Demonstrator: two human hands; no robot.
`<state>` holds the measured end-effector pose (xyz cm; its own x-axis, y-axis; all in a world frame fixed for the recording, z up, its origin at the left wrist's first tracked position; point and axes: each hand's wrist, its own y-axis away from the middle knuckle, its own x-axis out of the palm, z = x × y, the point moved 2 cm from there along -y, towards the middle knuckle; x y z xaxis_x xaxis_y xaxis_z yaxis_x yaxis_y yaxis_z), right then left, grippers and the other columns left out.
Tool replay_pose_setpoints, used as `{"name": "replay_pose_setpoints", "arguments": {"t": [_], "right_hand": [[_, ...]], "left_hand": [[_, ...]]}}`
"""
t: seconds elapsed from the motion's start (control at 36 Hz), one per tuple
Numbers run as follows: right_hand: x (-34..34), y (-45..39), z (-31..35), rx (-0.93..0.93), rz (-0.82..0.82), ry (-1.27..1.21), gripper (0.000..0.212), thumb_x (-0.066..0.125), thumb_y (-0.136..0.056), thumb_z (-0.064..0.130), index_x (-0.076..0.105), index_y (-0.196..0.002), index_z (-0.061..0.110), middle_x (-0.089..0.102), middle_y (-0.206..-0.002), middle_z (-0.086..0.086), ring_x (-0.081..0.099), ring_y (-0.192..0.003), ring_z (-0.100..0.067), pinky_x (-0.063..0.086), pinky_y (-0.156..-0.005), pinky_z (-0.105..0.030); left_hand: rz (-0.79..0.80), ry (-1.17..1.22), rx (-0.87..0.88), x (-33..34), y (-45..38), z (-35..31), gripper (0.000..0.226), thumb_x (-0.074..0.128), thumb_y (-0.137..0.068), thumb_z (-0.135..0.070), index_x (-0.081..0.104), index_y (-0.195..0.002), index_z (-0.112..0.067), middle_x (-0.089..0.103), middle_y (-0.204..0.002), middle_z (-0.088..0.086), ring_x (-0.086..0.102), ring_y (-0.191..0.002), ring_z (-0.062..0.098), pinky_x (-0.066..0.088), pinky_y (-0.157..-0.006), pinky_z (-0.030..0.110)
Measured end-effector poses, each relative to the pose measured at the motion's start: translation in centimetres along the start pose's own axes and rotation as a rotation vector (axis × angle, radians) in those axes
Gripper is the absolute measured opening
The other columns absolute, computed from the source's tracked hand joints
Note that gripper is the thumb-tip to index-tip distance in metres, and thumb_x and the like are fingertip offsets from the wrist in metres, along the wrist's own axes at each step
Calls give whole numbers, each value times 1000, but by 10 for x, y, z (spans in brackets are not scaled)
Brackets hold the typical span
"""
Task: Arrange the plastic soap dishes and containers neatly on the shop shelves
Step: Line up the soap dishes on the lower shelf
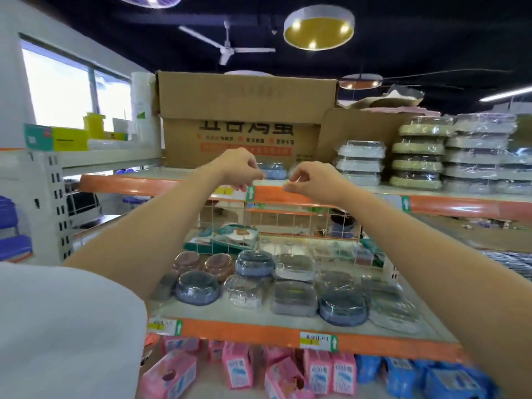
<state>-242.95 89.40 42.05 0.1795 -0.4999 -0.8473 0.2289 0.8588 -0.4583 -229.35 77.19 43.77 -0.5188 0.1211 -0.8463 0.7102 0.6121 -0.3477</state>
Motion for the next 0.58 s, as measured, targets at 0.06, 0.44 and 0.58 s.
{"name": "replay_pose_setpoints", "arguments": {"t": [0.06,0.44,0.58], "right_hand": [[-5,-7,-9,4,-19,-19,35,61,-91,42,60,-110,13,55,-105,1,50,-95,-14,36,-75,-26],[-6,-92,-126,318,0,-67,47,48,-99,34,66,-97,-9,69,-94,-22,58,-74,-27,51,-77,-35],[-2,-124,-151,395,28,-26,45,48,-99,40,62,-94,-2,65,-84,-14,56,-63,-20,48,-59,-27]], "left_hand": [[-26,8,-16,0,-10,3,23,58,-94,-27,62,-103,-6,65,-83,5,63,-66,12,52,-59,21],[-54,-5,-245,31,-100,40,25,55,-95,-28,61,-99,-4,67,-98,19,63,-73,23,56,-73,35],[-20,-62,-293,27,-138,55,25,55,-95,-33,57,-95,-8,64,-86,14,61,-68,23,52,-62,29]]}}
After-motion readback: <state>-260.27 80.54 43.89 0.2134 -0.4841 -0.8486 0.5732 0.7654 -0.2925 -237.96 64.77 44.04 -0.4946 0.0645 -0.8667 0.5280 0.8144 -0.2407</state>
